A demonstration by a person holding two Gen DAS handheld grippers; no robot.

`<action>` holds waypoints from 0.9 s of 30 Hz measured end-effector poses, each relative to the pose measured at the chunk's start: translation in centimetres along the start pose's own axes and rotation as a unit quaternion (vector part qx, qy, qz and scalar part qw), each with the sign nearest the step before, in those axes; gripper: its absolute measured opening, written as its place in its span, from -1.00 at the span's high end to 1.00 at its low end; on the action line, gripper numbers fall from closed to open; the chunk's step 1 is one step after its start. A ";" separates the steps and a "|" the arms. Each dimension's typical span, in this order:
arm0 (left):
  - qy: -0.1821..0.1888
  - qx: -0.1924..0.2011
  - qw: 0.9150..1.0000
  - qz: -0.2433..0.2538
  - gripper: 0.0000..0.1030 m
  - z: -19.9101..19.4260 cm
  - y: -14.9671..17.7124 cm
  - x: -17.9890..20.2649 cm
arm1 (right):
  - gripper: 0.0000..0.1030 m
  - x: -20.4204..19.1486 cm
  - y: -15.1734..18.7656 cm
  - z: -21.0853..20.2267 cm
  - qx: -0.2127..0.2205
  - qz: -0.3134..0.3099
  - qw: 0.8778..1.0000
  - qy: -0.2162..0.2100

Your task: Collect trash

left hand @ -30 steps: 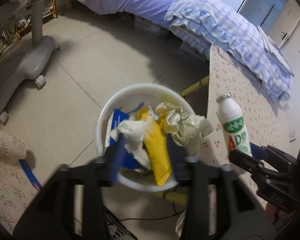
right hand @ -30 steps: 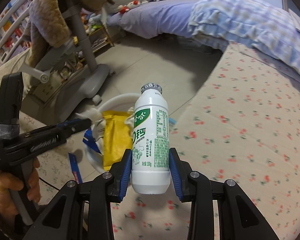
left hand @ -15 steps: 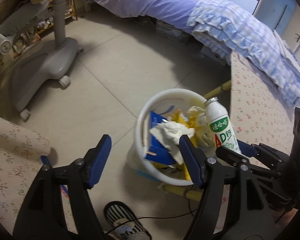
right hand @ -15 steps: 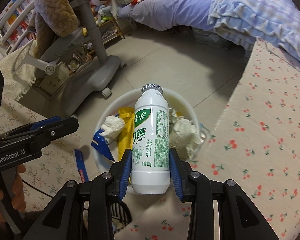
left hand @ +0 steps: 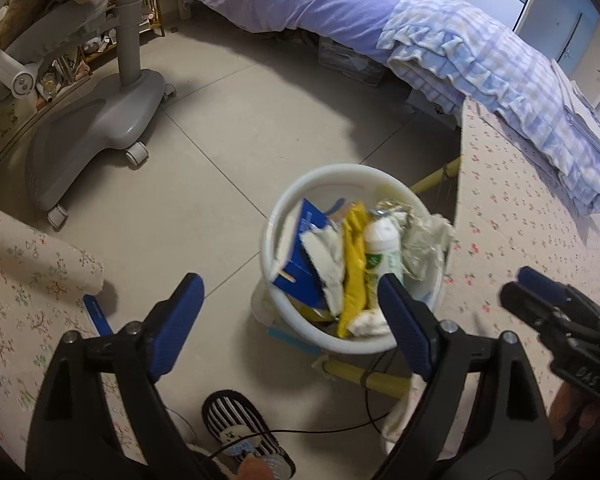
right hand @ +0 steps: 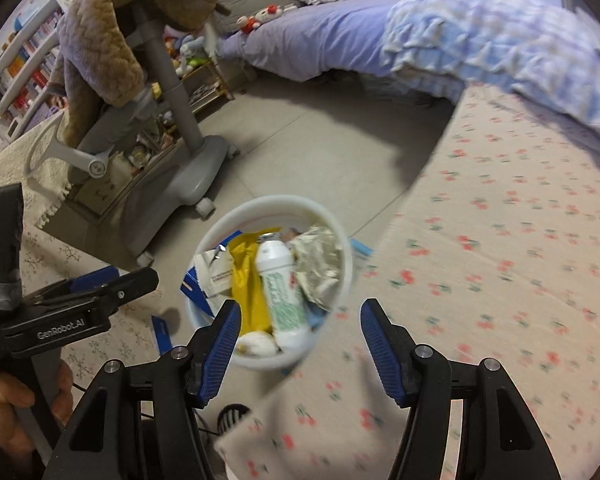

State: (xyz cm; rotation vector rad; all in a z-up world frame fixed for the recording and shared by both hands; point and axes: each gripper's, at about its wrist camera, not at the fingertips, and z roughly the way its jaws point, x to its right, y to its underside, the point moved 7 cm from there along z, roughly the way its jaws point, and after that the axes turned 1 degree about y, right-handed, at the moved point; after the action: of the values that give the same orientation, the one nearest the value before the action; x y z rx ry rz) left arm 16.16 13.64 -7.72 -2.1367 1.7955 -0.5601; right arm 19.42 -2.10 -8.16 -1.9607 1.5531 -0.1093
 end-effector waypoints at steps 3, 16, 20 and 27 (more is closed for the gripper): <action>0.000 0.013 1.000 0.016 -0.89 -1.2 1.0 1.5 | -0.34 1.3 0.7 -3.1 0.013 -0.003 0.999 0.041; -0.008 0.056 0.997 0.060 -0.97 -5.0 8.8 7.3 | -0.99 7.9 9.3 -13.8 0.073 0.028 0.976 0.203; -0.025 0.077 0.994 0.074 -0.97 -5.9 9.9 8.1 | -1.00 9.3 11.9 -15.0 0.091 0.058 0.969 0.223; -0.026 0.108 0.990 0.092 -0.97 -6.9 10.3 9.5 | -1.00 9.7 13.3 -15.5 0.106 0.062 0.960 0.252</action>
State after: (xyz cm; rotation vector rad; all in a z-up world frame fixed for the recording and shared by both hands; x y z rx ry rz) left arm 5.36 2.62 -5.33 -1.8053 1.7921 -0.6154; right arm 4.34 -18.74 -5.63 -1.7387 1.8833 -0.7412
